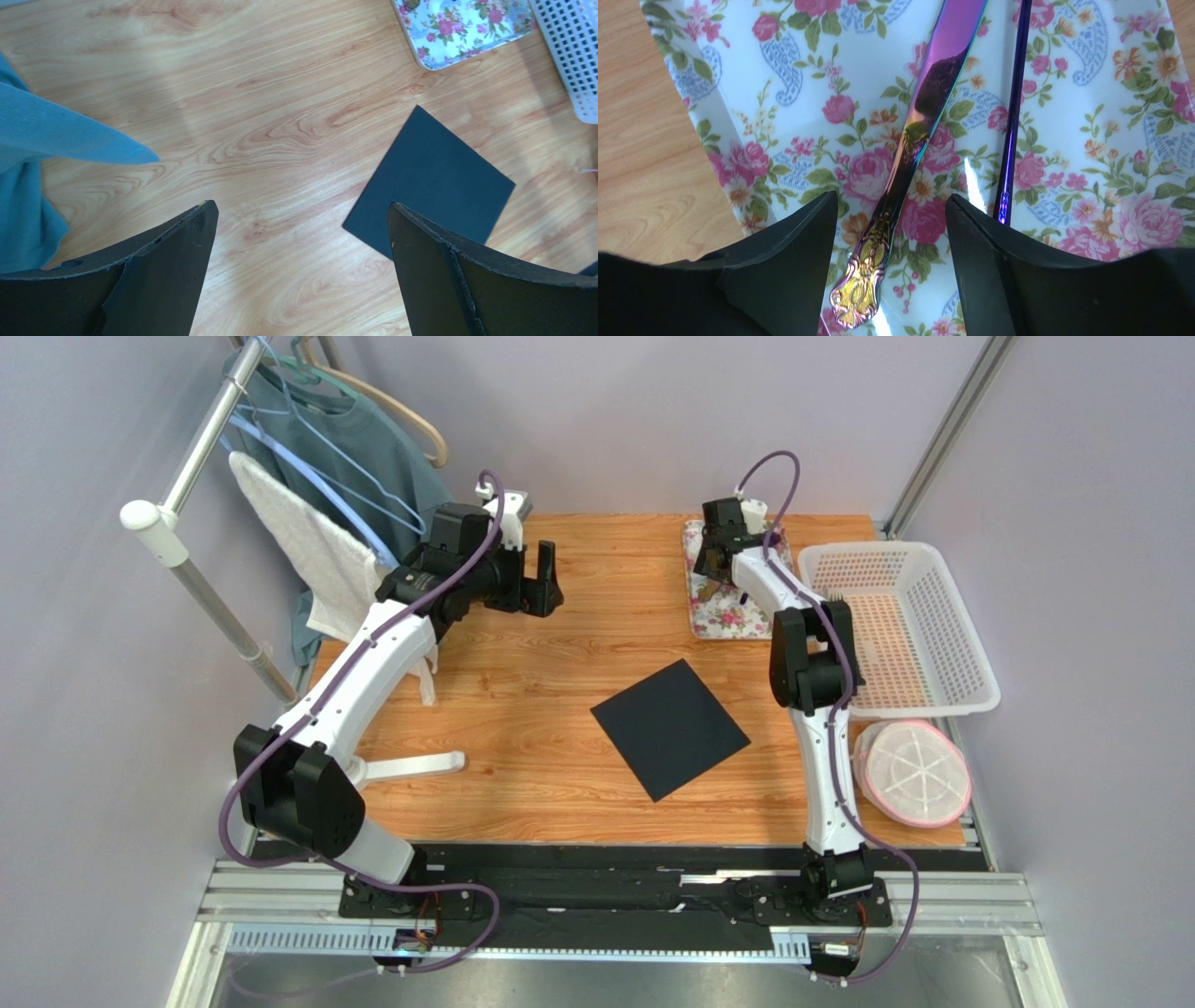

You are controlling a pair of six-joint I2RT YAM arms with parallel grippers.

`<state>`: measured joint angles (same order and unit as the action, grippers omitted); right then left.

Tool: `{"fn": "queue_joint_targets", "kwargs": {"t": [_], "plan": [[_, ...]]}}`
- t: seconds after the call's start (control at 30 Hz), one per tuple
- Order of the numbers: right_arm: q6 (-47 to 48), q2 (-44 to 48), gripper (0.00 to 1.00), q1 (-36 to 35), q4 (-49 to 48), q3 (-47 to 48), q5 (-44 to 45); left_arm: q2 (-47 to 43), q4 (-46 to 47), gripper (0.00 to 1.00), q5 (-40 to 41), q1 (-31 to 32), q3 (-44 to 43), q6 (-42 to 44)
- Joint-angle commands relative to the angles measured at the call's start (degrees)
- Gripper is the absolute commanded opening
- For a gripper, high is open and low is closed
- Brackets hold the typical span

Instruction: Place the utensils on the paper napkin and roll it up

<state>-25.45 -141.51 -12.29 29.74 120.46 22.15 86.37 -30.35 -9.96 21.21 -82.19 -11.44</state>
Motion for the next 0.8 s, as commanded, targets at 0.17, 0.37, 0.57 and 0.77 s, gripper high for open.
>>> {"fn": "queue_joint_targets", "kwargs": {"t": [0.17, 0.37, 0.57, 0.77], "plan": [[-4.43, -2.63, 0.60, 1.75, 0.23, 5.22, -1.67, -0.50, -4.89, 0.99, -5.33, -0.03, -7.36, -6.57], [-4.78, -2.80, 0.54, 2.27, 0.32, 4.60, -5.01, 1.70, -11.75, 0.99, -7.62, -0.03, -14.30, -10.88], [-5.40, -2.72, 0.30, 2.19, 1.81, 3.03, -9.40, 4.24, -14.47, 0.99, -10.78, -0.03, -18.26, -15.54], [-5.57, -2.36, 0.20, 2.27, 3.84, 1.70, -10.11, 6.71, -18.26, 0.99, -15.35, -0.20, -24.33, -18.52]]}}
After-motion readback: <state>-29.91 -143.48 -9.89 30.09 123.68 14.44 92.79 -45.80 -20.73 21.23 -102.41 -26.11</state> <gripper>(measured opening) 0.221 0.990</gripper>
